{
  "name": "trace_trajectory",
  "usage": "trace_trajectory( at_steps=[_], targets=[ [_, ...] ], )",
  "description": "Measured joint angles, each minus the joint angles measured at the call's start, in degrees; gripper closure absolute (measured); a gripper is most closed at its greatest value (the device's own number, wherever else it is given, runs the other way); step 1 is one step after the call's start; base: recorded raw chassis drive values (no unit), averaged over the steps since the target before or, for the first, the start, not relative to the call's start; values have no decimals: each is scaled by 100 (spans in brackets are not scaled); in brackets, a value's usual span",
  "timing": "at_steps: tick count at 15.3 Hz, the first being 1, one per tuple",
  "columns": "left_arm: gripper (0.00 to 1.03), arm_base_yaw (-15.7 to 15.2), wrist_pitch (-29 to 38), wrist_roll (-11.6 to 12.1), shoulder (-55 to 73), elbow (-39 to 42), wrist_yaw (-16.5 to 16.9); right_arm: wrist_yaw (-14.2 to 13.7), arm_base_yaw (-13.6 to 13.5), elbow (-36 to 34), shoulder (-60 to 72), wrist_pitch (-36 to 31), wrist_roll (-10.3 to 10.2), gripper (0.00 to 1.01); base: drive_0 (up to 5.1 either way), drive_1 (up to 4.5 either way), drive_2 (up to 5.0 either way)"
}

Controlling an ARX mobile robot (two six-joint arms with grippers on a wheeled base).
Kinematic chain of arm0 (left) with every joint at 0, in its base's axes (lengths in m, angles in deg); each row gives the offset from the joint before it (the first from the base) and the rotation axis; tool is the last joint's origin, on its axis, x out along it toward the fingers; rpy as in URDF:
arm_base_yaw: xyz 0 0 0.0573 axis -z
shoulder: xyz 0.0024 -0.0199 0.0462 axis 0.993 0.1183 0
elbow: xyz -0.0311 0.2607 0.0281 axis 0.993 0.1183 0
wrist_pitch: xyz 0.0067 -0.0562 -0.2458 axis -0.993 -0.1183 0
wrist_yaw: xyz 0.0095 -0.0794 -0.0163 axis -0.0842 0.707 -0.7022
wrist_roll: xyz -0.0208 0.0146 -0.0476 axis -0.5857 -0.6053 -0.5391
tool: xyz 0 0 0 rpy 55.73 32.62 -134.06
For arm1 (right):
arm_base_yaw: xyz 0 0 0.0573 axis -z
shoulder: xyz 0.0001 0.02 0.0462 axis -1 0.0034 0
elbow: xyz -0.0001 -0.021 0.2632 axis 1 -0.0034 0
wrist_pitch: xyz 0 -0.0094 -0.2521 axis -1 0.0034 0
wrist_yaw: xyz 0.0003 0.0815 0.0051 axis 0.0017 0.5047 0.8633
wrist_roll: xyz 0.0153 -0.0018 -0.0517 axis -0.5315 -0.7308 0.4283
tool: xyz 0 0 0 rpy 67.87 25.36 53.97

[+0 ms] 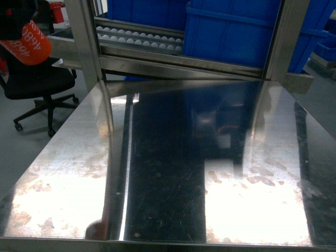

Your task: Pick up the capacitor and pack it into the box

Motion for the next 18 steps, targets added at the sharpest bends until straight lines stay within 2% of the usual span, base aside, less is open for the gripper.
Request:
trace_trajectory(
  at_steps=[2, 4, 5, 8, 15, 16, 17, 18],
  targets=[
    [59, 127, 186, -127, -52, 31, -374, 0, 0, 0, 0, -2, 2, 3, 0, 0, 0],
    [59, 138, 341, -136, -59, 70, -535, 0, 0, 0, 0, -2, 2, 3, 0, 0, 0],
    [59, 184, 669, -125, -42, 160, -769, 0, 0, 0, 0, -2, 2, 3, 0, 0, 0],
    [59, 273, 837, -129, -42, 179, -892, 2, 0, 0, 0, -2, 2, 3, 0, 0, 0],
    [59, 354, 890, -125, -42, 179, -911, 0, 0, 0, 0, -2, 2, 3, 0, 0, 0],
    [59, 291, 691, -125, -94, 197, -748, 0, 0, 0, 0, -2, 2, 3, 0, 0, 0],
    [59, 162, 848, -122, -442, 737, -426, 0, 0, 0, 0, 0, 0, 3, 0, 0, 0],
    [59, 50, 966, -122, -750, 1185, -328, 2, 0, 0, 0, -4, 2, 3, 0, 0, 0]
  ],
)
